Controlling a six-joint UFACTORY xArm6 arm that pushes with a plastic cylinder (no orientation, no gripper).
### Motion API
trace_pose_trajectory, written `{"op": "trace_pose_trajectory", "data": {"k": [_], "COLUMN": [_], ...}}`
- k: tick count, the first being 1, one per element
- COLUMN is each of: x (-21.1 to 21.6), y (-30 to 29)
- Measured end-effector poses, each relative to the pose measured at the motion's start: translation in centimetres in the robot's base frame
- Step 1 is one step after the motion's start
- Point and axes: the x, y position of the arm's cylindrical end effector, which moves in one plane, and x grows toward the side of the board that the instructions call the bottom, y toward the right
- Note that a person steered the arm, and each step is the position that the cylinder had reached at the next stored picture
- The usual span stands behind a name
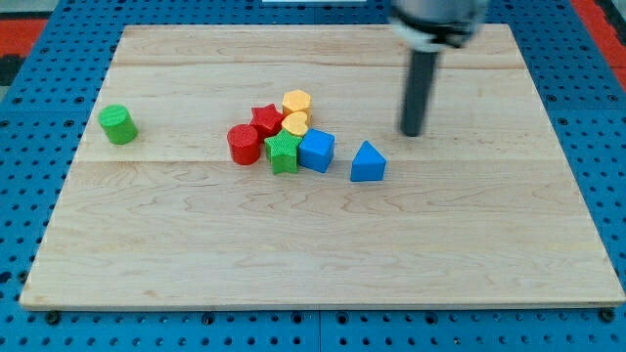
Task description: Push the blue triangle to the right of the blue cube
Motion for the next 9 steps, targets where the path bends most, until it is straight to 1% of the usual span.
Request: {"op": "trace_pose_trajectory", "data": {"k": [1, 2, 3, 4, 5, 6, 7, 8, 9], "x": [8.4, 13.4, 7.9, 1.6, 0.9, 0.9, 0.9, -0.7, -12.3], "y": [1.0, -2.2, -7.4, -7.9, -9.3, -8.7, -9.5, -9.2, -10.7]}}
